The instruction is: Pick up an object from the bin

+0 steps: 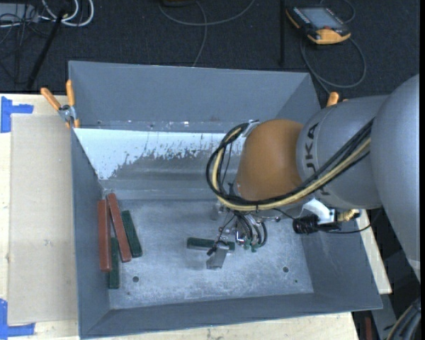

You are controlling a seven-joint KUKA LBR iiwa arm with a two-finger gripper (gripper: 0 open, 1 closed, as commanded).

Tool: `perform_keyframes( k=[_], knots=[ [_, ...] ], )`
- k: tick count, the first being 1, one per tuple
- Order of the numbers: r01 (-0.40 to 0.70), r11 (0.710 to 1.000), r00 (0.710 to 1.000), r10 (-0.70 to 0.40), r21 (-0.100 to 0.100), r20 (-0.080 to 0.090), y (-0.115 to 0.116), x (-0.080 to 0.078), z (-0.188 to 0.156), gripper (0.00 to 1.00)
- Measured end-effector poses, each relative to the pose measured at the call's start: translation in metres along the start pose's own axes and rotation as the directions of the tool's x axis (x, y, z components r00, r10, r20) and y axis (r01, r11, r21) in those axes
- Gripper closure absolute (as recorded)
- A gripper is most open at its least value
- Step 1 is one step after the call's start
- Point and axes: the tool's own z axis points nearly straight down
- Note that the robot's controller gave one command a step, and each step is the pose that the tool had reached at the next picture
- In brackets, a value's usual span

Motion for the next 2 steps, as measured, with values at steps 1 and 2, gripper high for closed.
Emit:
perform_keyframes(
  k=[1, 2],
  knots=[
    [-0.127, 0.992, 0.992, 0.127, 0.002, -0.005, 0.0098, 0.0101, 0.0387, 0.0],
    [-0.129, 0.992, 0.992, 0.129, 0.001, -0.002, 0.0094, 0.0102, 0.0394, 0.0]
  ],
)
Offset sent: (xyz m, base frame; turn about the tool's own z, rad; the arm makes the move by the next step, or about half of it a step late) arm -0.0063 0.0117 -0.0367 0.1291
